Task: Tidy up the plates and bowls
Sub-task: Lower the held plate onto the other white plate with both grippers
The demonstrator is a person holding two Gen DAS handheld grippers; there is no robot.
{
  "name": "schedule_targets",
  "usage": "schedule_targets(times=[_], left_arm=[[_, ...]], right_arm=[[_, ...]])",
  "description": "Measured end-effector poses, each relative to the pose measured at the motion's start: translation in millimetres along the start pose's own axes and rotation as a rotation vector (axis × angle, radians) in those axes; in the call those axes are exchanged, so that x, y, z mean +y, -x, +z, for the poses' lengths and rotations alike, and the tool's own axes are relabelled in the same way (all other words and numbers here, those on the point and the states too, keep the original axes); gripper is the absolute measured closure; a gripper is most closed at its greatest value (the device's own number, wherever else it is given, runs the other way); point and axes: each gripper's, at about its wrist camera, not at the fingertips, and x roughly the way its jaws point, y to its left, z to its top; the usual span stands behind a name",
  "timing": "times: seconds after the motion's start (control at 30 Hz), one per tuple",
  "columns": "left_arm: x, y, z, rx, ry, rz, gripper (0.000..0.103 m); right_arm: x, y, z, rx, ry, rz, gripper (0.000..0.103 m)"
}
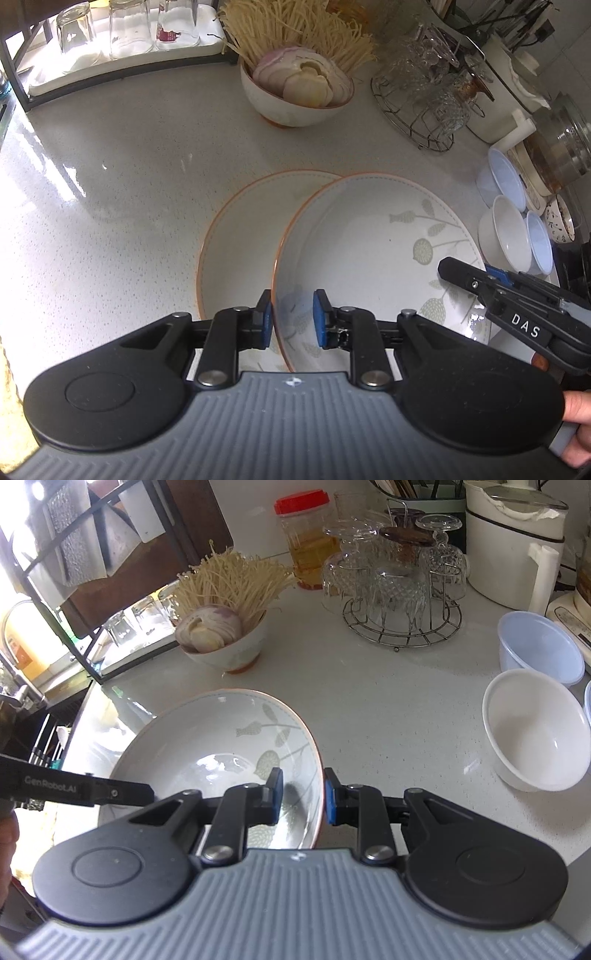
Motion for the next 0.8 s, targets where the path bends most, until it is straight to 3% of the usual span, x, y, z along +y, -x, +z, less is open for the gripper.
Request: schedule_targets(times=[0.37,0.47,0.8], left_arm=[[-0.1,-7.4,8.3,0.010,0.000,0.019,0.074],[-0.8,-11.9,8.6,0.023,-0.012,0.053,0.073],[13.1,-17.1,4.8,0.010,0.024,0.027,0.073]], right_arm=[[3.9,-6.1,4.5,-0.001,0.014,-0.002,0.076],[1.2,-14.8,3.2,0.042,-0.011,0.021,0.076],[0.4,-19.5,2.9,0.052,-0.050,0.052,0.076]])
